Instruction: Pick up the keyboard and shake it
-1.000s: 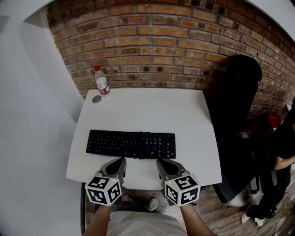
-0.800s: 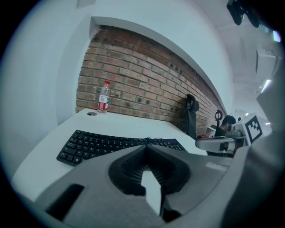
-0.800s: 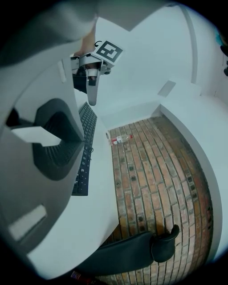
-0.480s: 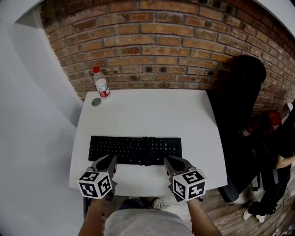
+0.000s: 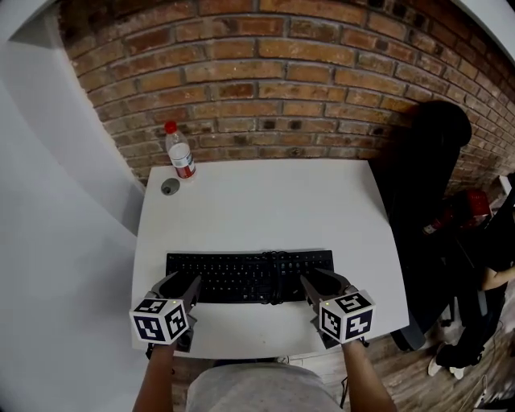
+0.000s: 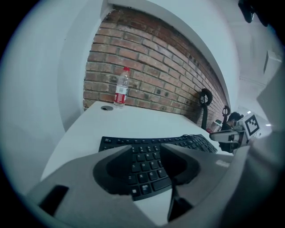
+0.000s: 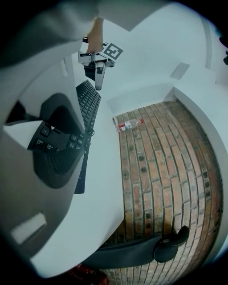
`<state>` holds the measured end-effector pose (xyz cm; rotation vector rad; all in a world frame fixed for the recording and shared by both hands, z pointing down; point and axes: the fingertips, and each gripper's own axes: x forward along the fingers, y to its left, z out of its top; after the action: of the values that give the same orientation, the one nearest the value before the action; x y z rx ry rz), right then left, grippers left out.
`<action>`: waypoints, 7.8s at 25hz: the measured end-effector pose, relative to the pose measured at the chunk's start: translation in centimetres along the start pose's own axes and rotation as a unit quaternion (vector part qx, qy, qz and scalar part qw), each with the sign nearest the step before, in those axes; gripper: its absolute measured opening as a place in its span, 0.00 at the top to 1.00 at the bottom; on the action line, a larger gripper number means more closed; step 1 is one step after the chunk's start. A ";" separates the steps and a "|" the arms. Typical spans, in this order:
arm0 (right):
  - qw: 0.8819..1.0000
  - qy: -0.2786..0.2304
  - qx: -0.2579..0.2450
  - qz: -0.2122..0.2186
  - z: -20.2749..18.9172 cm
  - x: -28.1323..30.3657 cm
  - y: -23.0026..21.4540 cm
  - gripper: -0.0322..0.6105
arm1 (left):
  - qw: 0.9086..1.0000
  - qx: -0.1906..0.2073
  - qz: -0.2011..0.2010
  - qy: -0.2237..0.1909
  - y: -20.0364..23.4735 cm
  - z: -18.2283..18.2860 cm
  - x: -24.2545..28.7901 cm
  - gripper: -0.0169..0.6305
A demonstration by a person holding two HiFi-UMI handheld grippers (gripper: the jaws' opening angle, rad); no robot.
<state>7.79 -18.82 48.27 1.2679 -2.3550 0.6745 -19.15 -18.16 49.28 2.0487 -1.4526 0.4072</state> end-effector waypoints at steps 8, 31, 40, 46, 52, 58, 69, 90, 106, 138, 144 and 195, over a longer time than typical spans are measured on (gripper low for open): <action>0.999 0.022 0.013 -0.042 0.2 1.3 -1.7 0.64 | 1.000 -0.007 0.000 0.030 5.3 0.3 1.3 0.47; 0.994 0.076 0.067 -0.026 -0.5 3.1 -8.3 0.32 | 0.996 -0.010 -0.010 0.093 6.2 -0.3 5.4 0.24; 0.989 0.124 0.082 -0.010 -1.9 4.3 -8.0 0.27 | 0.995 -0.012 -0.006 0.103 6.0 -0.3 5.2 0.22; 0.987 0.142 0.080 -0.010 -1.8 4.9 -7.4 0.33 | 0.994 -0.013 -0.012 0.109 5.6 -0.3 5.5 0.28; 0.986 0.139 0.086 -0.017 -1.6 4.8 -7.6 0.33 | 0.995 -0.027 0.005 0.099 5.8 -0.1 5.5 0.30; 0.990 0.119 0.070 -0.028 -0.4 4.5 -7.9 0.35 | 0.996 -0.036 0.010 0.078 5.7 0.5 5.4 0.31; 0.996 0.060 0.033 -0.050 3.0 4.1 -8.7 0.35 | 1.000 -0.019 0.017 0.004 5.1 4.8 5.2 0.37; 0.995 -0.086 -0.025 -0.051 8.2 1.4 -8.3 0.49 | 0.995 0.015 -0.007 -0.100 3.7 8.0 2.7 0.35; 0.995 -0.079 -0.056 -0.031 6.8 -0.8 -8.0 0.59 | 0.994 0.027 -0.012 -0.105 2.6 6.7 0.8 0.35; 0.991 -0.090 -0.088 -0.054 3.8 -5.0 -6.7 0.60 | 0.993 0.045 -0.016 -0.106 -0.3 2.6 -3.5 0.34; 0.989 -0.087 -0.091 -0.072 3.1 -5.6 -6.1 0.60 | 0.993 0.053 -0.023 -0.098 -0.4 2.1 -4.1 0.34; 0.939 -0.010 -0.290 -0.184 -3.5 -9.8 -4.3 0.72 | 0.990 0.126 -0.003 -0.058 -1.4 -3.8 -7.1 0.34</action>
<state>16.91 -12.36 46.81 1.3630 -2.0134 -0.1468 -20.09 -10.16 47.89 2.3084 -1.5279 0.4986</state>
